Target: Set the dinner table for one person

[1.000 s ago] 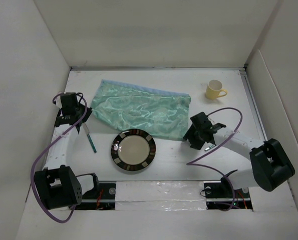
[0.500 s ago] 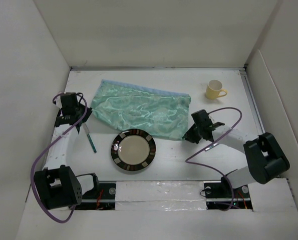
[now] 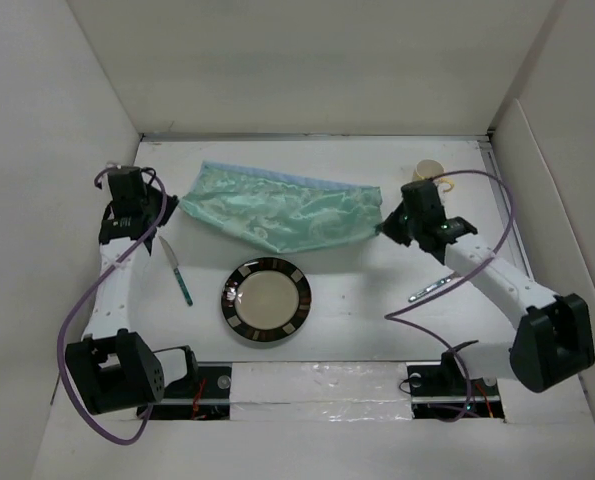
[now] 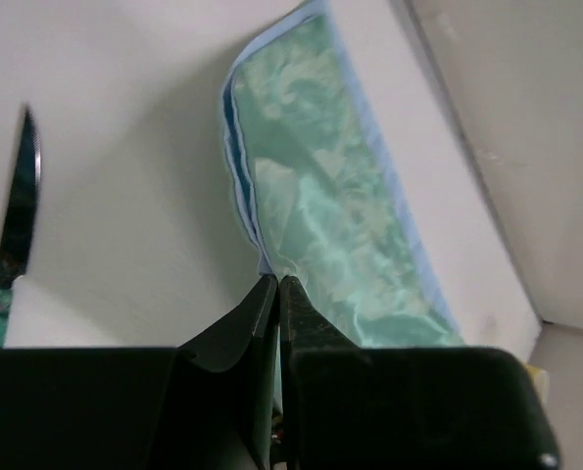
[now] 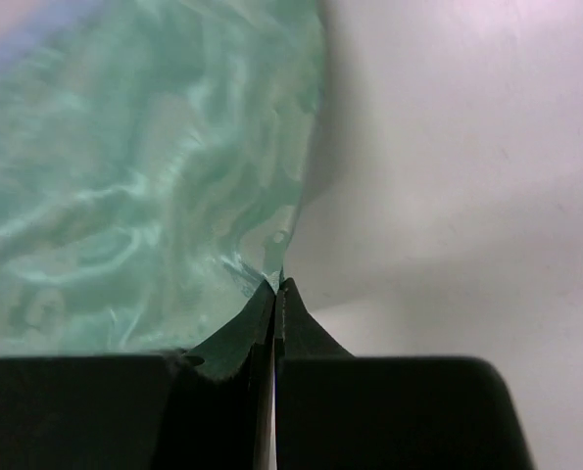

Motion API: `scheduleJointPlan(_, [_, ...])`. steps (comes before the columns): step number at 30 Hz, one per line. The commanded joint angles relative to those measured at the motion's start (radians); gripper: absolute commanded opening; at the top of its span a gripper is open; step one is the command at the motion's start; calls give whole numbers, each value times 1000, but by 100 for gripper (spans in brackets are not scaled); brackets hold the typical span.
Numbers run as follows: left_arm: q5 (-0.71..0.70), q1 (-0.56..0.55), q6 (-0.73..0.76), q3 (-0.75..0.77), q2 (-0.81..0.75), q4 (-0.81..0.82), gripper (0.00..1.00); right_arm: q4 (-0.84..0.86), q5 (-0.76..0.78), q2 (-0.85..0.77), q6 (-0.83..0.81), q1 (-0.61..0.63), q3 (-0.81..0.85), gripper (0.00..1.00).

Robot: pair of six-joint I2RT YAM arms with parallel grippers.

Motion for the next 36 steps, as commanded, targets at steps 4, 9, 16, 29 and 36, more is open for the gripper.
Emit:
scheduleJointPlan(4, [68, -20, -8, 434, 18, 62, 0, -108, 78, -162, -261, -75, 458, 0])
scheduleJointPlan(9, [110, -20, -31, 630, 7, 23, 0, -207, 33, -158, -335, -150, 758, 0])
scheduleJointPlan(16, [125, -20, -74, 654, 7, 38, 0, -245, -48, -85, -372, -243, 982, 0])
scheduleJointPlan(29, [165, -20, -142, 682, 219, 170, 0, -202, -330, 396, -329, -357, 1306, 0])
scheduleJointPlan(36, [203, -6, -155, 813, 297, 220, 0, -235, -396, 532, -286, -366, 1592, 0])
